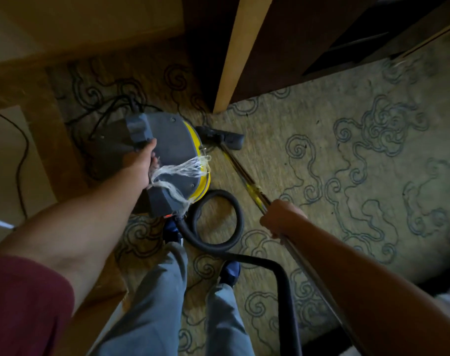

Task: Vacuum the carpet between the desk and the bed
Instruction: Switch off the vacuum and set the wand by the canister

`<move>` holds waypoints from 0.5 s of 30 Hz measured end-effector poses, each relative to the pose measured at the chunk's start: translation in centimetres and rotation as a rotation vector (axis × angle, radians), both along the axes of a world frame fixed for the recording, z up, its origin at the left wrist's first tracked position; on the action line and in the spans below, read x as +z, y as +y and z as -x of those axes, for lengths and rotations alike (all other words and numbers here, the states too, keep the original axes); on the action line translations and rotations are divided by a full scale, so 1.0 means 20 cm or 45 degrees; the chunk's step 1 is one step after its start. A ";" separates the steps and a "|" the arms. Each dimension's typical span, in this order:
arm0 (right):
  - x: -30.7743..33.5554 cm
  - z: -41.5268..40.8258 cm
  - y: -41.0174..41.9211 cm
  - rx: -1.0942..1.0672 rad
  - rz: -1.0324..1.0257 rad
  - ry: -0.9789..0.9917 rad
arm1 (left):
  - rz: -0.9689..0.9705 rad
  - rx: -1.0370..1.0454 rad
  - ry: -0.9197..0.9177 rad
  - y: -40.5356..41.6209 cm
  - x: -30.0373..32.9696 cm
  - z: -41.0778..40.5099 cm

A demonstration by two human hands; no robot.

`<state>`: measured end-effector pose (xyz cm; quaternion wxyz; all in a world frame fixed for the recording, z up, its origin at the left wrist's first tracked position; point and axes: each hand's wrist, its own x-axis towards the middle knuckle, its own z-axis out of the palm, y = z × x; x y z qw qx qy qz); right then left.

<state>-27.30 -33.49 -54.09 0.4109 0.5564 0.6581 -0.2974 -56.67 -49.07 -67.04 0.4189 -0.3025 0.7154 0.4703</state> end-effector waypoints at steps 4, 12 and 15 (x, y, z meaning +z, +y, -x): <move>0.11 0.00 0.05 -0.075 0.120 0.011 | 0.056 -0.007 0.074 -0.01 0.04 -0.01; 0.37 0.08 0.07 0.090 0.166 0.023 | 0.070 0.042 0.076 -0.13 0.36 0.16; 0.52 0.17 0.08 0.048 0.158 0.105 | 0.028 0.059 0.072 -0.10 0.55 0.17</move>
